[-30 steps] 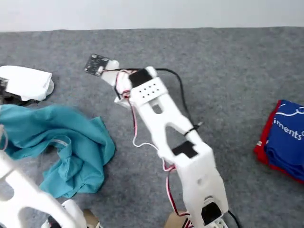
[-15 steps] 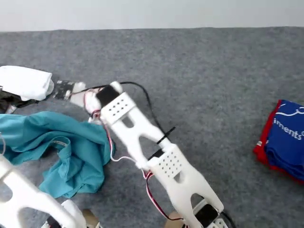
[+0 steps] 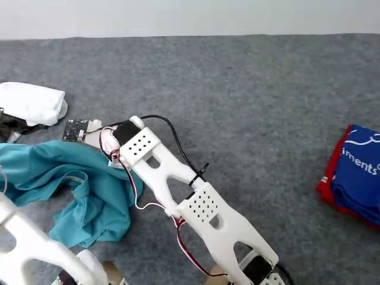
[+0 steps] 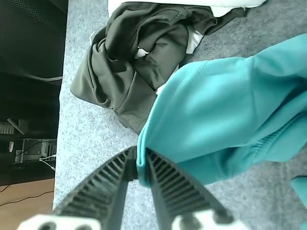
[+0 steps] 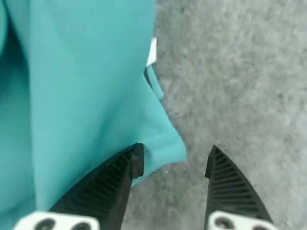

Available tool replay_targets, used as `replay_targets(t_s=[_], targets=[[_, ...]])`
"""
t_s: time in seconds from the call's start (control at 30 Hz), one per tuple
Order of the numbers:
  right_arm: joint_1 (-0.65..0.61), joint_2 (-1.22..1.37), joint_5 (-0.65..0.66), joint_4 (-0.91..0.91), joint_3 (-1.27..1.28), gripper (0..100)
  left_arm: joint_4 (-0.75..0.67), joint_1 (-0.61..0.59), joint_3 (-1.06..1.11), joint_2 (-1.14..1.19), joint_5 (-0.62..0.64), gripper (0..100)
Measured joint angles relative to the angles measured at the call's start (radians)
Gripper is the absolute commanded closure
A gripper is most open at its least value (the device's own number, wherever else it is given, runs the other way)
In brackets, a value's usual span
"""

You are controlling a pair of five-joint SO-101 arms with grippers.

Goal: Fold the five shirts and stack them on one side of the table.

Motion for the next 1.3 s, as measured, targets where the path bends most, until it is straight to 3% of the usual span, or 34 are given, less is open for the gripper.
replay_targets(t_s=[0.37, 0.67, 0.93, 1.3], targets=[[0.0, 0.026, 0.083, -0.054, -0.003, 78.6, 0.0, 0.0, 0.0, 0.0, 0.0, 100], [0.0, 0.026, 0.198, -0.055, -0.003, 99.0, -0.002, 0.0, 0.035, 0.0, 0.0, 100], [0.0, 0.026, 0.218, -0.055, -0.003, 98.7, -0.025, 0.0, 0.037, 0.0, 0.0, 100], [0.086, 0.031, 0.219, 0.19, -0.193, 98.7, -0.044, 0.026, 0.037, 0.0, 0.0, 100]])
